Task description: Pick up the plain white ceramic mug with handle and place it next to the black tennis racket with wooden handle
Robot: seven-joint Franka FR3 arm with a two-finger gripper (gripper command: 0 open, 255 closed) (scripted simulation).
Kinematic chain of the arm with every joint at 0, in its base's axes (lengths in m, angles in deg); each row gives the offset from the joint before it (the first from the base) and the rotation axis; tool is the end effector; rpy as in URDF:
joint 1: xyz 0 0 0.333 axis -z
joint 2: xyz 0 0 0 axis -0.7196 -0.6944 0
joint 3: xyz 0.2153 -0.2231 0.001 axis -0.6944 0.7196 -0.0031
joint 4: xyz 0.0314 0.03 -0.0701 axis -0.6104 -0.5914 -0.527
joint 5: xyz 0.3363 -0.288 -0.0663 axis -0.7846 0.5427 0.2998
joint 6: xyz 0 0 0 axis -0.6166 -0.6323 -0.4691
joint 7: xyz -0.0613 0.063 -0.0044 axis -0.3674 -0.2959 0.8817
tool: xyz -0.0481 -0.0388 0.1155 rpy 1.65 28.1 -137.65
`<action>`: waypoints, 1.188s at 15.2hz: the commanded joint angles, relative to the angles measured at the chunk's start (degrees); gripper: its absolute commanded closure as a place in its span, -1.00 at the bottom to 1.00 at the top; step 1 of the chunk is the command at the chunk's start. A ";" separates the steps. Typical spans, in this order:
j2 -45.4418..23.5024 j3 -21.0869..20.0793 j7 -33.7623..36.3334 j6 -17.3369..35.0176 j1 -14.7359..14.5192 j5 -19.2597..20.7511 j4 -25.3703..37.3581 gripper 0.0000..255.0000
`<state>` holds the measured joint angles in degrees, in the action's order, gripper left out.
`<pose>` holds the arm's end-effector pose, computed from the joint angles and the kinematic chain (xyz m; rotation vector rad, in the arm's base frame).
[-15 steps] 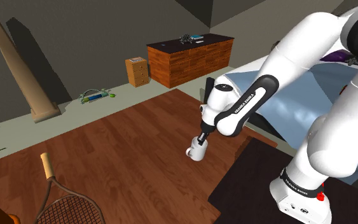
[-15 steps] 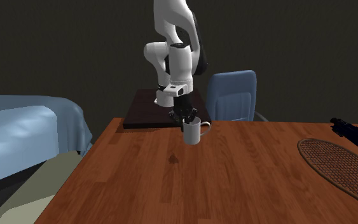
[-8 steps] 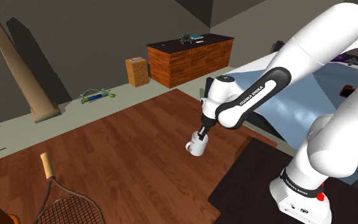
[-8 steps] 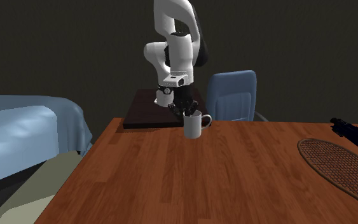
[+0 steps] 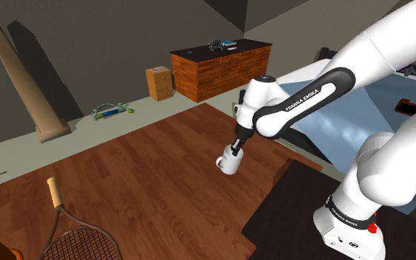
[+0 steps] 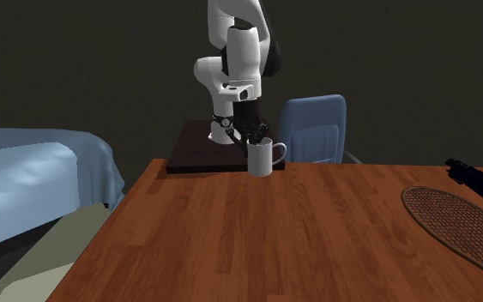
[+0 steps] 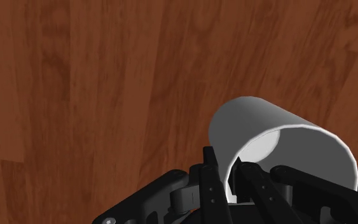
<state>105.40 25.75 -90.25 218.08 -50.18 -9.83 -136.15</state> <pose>0.4376 0.0730 0.2463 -3.0849 -0.2305 -0.2593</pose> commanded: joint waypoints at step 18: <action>-3.19 -10.18 15.65 -8.84 -3.41 2.03 12.46 1.00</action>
<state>103.48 16.66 -76.47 209.51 -53.35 -8.31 -125.27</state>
